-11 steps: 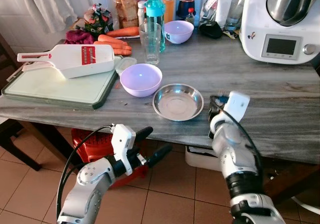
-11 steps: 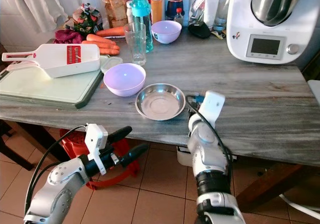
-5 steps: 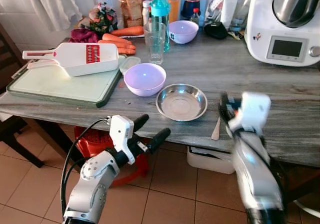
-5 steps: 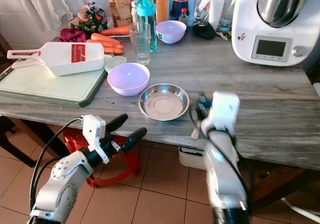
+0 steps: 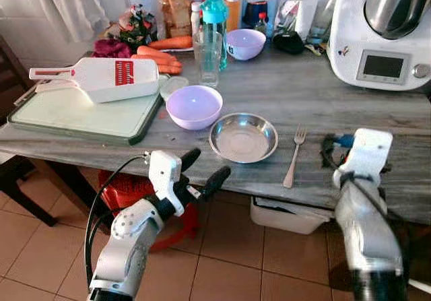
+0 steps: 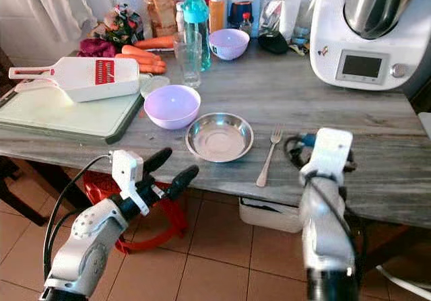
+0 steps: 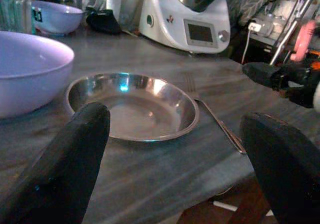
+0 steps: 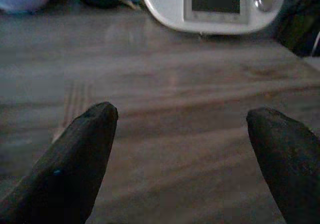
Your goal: Setting the table
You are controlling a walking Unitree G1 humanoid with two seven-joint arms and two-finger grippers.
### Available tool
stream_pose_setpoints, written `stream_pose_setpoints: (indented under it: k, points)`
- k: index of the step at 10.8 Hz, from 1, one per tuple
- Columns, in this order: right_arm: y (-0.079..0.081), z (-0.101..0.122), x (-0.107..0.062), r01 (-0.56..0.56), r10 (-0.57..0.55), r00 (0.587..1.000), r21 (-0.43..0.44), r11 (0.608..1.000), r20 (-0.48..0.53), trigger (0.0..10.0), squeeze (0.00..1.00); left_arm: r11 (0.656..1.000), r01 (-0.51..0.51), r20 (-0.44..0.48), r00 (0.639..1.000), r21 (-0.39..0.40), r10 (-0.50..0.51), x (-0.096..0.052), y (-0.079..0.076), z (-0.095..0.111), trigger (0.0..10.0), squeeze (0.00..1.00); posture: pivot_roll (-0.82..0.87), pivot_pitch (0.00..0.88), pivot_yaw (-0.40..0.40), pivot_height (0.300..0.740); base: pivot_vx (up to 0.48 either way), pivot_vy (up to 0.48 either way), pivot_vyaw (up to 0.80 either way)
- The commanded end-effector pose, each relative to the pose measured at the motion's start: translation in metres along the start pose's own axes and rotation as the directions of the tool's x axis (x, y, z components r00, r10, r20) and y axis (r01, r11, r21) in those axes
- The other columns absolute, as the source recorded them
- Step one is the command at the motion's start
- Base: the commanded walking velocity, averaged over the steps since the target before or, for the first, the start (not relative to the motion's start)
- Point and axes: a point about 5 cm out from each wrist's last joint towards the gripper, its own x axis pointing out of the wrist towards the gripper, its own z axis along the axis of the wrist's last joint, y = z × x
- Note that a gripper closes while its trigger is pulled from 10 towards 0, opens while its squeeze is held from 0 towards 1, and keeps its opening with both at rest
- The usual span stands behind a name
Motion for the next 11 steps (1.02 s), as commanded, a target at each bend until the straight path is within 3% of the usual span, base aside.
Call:
stream_pose_setpoints:
  k: [1,2,6,7,8,11]
  points:
    - [0.000,-0.005,0.008,0.026,-0.026,0.997,-0.012,1.000,-0.066,10.0,1.00,1.000,0.003,-0.018,1.000,0.007,-0.003,-0.001,0.001,-0.001,10.0,0.00,0.02,0.042,0.035,0.740,0.000,0.000,0.00]
    - [0.004,-0.008,0.017,0.025,-0.024,0.990,0.004,1.000,-0.137,10.0,1.00,1.000,0.013,-0.035,0.999,0.005,-0.013,-0.003,0.001,-0.002,10.0,0.00,0.02,0.051,0.037,0.740,0.000,0.000,0.00]
    - [0.014,-0.016,0.033,0.006,-0.008,0.975,-0.010,1.000,-0.222,10.0,1.00,1.000,0.011,-0.061,0.998,-0.005,-0.011,-0.011,-0.002,-0.005,10.0,0.00,0.04,0.085,0.035,0.740,0.000,0.000,0.00]
    - [0.018,-0.017,0.036,-0.004,0.003,0.970,-0.007,1.000,-0.241,10.0,0.95,1.000,0.015,-0.068,0.998,-0.007,-0.015,-0.013,-0.003,-0.005,10.0,0.00,0.04,0.098,0.033,0.740,0.000,0.000,0.00]
    - [0.025,-0.019,0.039,-0.034,0.032,0.967,-0.005,0.999,-0.252,10.0,0.68,1.000,0.014,-0.060,0.998,0.000,-0.014,-0.015,-0.004,-0.003,10.0,0.00,0.05,0.109,0.032,0.740,0.000,0.000,0.00]
    - [0.039,-0.024,0.040,-0.074,0.076,0.957,0.018,0.997,-0.279,10.0,0.20,1.000,0.009,-0.061,0.998,0.002,-0.009,-0.020,-0.006,-0.001,10.0,0.00,0.06,0.125,0.028,0.740,0.000,0.000,0.00]
